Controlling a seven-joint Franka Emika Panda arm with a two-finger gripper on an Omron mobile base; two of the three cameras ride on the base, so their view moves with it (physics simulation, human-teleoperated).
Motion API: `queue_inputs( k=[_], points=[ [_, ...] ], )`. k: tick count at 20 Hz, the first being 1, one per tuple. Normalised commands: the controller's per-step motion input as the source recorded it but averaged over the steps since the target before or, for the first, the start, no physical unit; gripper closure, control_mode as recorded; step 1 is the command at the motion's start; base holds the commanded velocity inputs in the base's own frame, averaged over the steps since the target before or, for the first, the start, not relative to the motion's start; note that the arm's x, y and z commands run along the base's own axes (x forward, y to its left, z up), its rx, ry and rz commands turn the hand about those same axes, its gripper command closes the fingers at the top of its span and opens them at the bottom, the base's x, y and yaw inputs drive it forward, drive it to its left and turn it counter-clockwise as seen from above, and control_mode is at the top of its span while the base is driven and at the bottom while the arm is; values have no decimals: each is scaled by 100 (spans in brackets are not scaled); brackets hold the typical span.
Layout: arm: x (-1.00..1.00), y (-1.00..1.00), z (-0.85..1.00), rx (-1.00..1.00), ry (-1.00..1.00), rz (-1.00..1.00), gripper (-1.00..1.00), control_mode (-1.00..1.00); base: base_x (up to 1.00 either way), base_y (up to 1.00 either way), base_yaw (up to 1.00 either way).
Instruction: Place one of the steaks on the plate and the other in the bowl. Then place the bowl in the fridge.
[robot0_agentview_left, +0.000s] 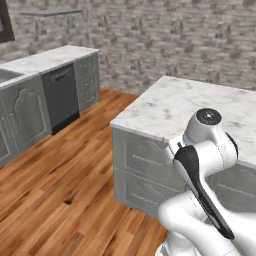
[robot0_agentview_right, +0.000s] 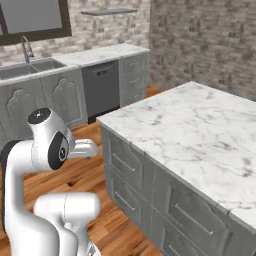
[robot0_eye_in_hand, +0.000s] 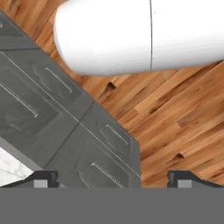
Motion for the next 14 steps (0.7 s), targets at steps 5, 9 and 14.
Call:
queue_inputs(
  k=[5, 9, 14],
  points=[
    [0, 0, 0, 0, 0, 0, -100, 100, -6, -80, -32],
    [0, 0, 0, 0, 0, 0, -100, 100, -3, -80, -32],
    [0, 0, 0, 0, 0, 0, -100, 100, 0, -80, -33]
  ],
)
